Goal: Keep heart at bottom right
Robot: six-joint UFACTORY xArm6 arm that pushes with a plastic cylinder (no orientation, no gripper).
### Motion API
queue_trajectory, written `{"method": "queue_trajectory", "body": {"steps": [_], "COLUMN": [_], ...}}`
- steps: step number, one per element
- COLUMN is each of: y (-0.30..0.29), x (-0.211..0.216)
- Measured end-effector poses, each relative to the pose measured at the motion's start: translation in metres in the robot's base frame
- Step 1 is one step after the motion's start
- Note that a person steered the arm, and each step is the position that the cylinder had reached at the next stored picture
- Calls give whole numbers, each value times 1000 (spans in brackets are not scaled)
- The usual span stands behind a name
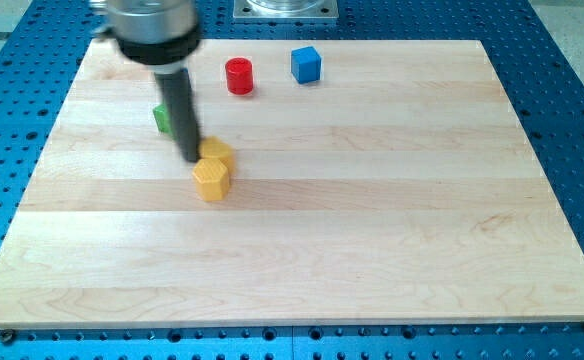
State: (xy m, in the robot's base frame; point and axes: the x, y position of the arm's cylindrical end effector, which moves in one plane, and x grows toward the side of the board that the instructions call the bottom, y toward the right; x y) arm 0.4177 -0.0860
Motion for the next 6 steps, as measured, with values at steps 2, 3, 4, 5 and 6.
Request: {"method": "queue_trajectory", "body": {"steps": [2, 3, 4, 5, 6], "y": [-11, 36, 117, 137, 125], "x": [-1, 23, 47, 46, 55]}}
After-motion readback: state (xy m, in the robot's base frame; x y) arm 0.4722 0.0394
